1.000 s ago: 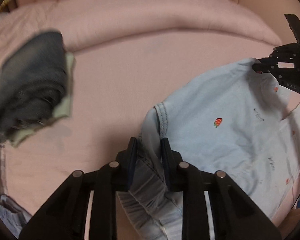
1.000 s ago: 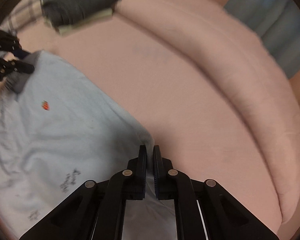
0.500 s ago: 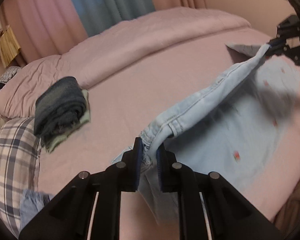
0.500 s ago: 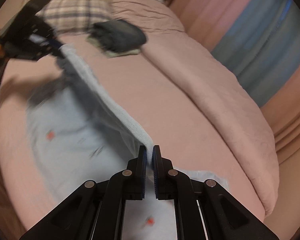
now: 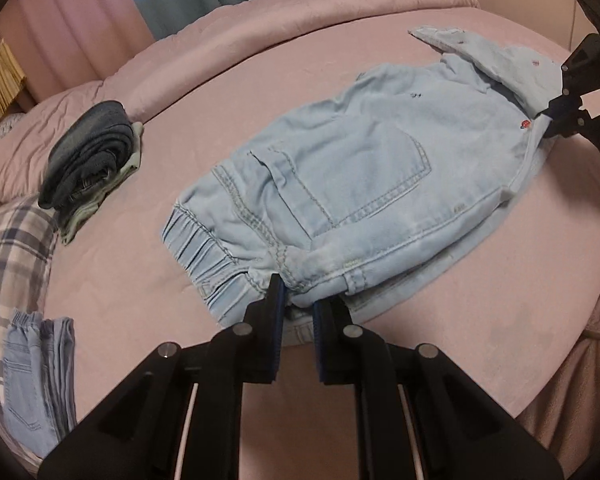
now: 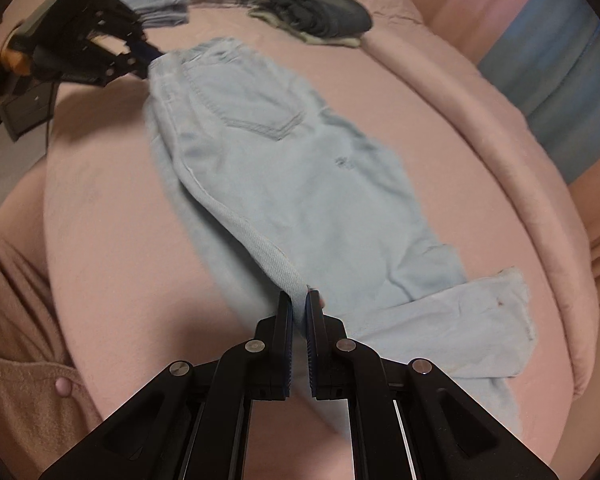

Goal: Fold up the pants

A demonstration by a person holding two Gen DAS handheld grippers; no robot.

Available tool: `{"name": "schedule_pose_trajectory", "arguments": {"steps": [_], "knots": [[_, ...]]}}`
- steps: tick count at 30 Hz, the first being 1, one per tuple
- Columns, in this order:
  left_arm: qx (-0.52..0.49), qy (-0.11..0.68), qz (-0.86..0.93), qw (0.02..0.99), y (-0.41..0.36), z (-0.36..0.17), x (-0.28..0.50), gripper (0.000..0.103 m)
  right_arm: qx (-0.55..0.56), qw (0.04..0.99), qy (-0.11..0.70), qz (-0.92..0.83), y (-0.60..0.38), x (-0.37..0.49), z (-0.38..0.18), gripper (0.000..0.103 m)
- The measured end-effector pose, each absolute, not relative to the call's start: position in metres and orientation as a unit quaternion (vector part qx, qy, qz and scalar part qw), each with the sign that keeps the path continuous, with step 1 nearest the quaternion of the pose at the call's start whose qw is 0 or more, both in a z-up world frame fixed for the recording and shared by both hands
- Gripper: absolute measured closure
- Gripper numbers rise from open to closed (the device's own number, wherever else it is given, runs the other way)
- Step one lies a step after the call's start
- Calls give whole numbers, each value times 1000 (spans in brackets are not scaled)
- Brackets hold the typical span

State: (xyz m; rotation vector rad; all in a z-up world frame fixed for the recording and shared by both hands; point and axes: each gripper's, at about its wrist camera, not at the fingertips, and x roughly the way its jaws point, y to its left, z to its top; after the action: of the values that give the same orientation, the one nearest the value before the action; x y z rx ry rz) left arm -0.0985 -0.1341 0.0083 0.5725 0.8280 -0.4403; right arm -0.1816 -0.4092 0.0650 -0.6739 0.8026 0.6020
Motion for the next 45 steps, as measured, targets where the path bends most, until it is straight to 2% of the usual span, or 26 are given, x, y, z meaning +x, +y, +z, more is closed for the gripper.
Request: {"name": "schedule_pose_trajectory", "arguments": {"steps": [3, 5, 6, 7, 8, 9, 10, 14, 20, 21, 24, 27, 29, 35, 38, 40, 43, 44, 45], "knots": [[289, 393, -196, 851, -136, 0, -94, 87, -305, 816, 403, 280, -407, -178, 43, 96], [289, 400, -191, 849, -137, 3, -96, 79, -264, 824, 416, 282, -416, -171, 45, 89], [285, 406, -188, 848, -136, 7, -98, 64, -242, 827, 420, 284, -422, -171, 51, 86], [275, 411, -190, 848, -133, 12, -101, 45, -216, 832, 419, 291, -431, -170, 60, 76], [258, 410, -198, 852, -128, 20, -106, 40, -181, 840, 412, 302, -444, -171, 72, 64], [239, 406, -207, 858, -124, 29, -110, 38, -143, 850, 403, 307, -460, -169, 85, 61], [227, 403, -213, 861, -122, 34, -112, 38, -119, 857, 397, 305, -471, -167, 92, 57], [133, 403, -245, 872, -137, 49, -99, 39, -39, 895, 397, 202, -531, -128, 100, 57], [52, 420, -329, 844, -227, 30, -69, 39, 8, 859, 495, 131, -559, -69, 34, 57], [43, 435, -346, 830, -250, 22, -63, 39, 3, 868, 478, 135, -560, -69, 34, 57], [41, 458, -375, 805, -295, 10, -58, 39, 33, 857, 490, 157, -573, -64, 45, 57], [61, 453, -405, 792, -329, 9, -58, 39, 130, 851, 478, 173, -611, -51, 61, 57], [59, 455, -423, 781, -344, 10, -53, 39, 172, 854, 466, 153, -638, -32, 74, 53], [54, 476, -447, 756, -376, 0, -43, 41, 170, 847, 492, 104, -654, 61, 97, 48], [52, 488, -450, 746, -388, -6, -40, 54, 144, 842, 514, 79, -637, 105, 95, 44], [58, 493, -442, 747, -392, -10, -39, 71, 130, 831, 539, 51, -619, 129, 80, 44], [57, 497, -437, 748, -396, -14, -37, 80, 100, 807, 582, 12, -615, 161, 55, 45], [58, 497, -435, 748, -398, -15, -37, 84, 76, 806, 587, -7, -614, 168, 48, 56], [58, 498, -436, 747, -397, -14, -39, 90, 67, 811, 581, -10, -614, 169, 48, 59]]}}
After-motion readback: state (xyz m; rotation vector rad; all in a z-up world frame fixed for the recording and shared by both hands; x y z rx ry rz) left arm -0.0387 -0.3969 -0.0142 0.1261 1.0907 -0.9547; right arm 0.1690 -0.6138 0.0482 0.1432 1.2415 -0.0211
